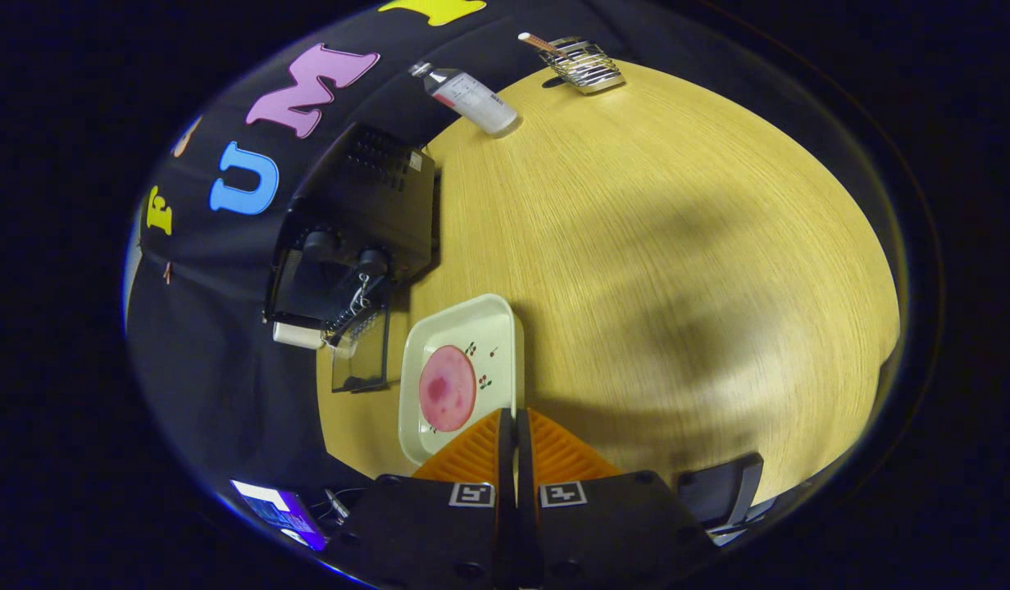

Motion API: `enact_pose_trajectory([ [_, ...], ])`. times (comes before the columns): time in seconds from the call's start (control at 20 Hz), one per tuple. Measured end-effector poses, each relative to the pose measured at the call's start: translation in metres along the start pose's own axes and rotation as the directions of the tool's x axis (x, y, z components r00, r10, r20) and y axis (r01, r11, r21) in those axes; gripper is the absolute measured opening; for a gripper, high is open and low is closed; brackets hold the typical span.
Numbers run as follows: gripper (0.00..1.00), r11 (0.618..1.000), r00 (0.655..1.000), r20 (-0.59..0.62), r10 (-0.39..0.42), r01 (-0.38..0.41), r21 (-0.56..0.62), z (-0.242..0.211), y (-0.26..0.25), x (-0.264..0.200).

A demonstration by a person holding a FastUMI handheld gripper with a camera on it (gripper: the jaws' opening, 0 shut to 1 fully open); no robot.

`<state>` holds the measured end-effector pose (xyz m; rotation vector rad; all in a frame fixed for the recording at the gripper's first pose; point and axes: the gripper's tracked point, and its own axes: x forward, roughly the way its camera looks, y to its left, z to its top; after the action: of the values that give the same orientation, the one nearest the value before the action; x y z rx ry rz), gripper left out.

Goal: Open the toaster oven, put the food inside, and close the toaster oven door.

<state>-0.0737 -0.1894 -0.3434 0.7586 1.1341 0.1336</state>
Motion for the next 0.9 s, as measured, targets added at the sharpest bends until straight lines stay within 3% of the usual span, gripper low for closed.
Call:
enact_pose_trajectory([
  [0.25,0.05,1.000,0.999,0.044,0.025,-0.024,-0.005,0.006,0.021,-0.028],
  [0.5,0.05,0.998,0.993,0.098,0.067,-0.066,-0.011,0.003,0.079,-0.048],
  [0.9,0.06,0.998,0.976,0.206,0.069,-0.070,-0.001,-0.027,0.180,-0.004],
])
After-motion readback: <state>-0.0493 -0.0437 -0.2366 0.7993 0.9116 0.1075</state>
